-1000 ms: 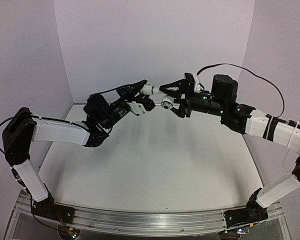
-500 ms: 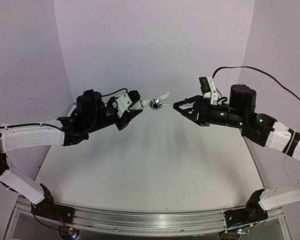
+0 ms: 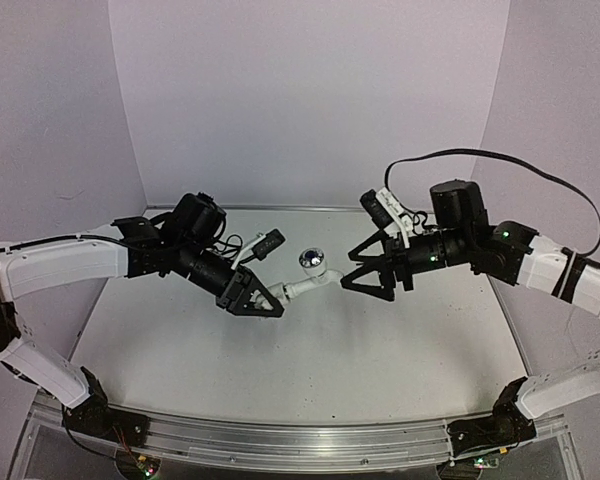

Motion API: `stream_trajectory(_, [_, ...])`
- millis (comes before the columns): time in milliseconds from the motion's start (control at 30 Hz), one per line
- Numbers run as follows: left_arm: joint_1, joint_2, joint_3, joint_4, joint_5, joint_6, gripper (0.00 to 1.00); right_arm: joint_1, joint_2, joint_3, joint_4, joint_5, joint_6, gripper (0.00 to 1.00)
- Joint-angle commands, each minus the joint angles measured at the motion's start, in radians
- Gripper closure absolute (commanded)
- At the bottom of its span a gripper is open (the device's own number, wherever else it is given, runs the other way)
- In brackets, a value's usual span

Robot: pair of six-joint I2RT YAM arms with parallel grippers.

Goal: Install the water faucets

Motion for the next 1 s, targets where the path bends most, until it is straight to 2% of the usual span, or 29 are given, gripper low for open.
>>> stream_trajectory(0, [-0.007, -0.050, 0.021, -0.002, 0.088, -0.125, 1.00, 0.039, 0.070, 0.068, -0.037, -0.183, -0.139, 0.05])
stream_trajectory(233, [-0.022, 0.005, 0.036, -0.004, 0.110, -0.145, 1.00, 0.142, 0.161, 0.105, -0.005, -0.062, -0.159, 0.13])
stream_trajectory(433, [-0.028, 0.021, 0.041, -0.006, 0.113, -0.136, 1.00, 0.145, 0.198, 0.117, 0.039, -0.082, -0.129, 0.25])
stream_trajectory(700, [-0.028, 0.007, 0.058, -0.013, 0.092, -0.112, 1.00, 0.149, 0.215, 0.109, 0.086, -0.124, -0.079, 0.63])
stream_trajectory(800, [-0.028, 0.004, 0.073, -0.016, 0.058, -0.097, 1.00, 0.149, 0.209, 0.099, 0.103, -0.121, -0.053, 0.72])
stream_trajectory(900, [-0.028, -0.022, 0.091, -0.017, -0.077, -0.065, 1.00, 0.150, 0.201, 0.092, 0.116, -0.076, -0.011, 0.86])
stream_trajectory(967, [-0.028, -0.043, 0.101, -0.015, -0.203, -0.032, 1.00, 0.150, 0.192, 0.079, 0.155, -0.017, 0.072, 1.00])
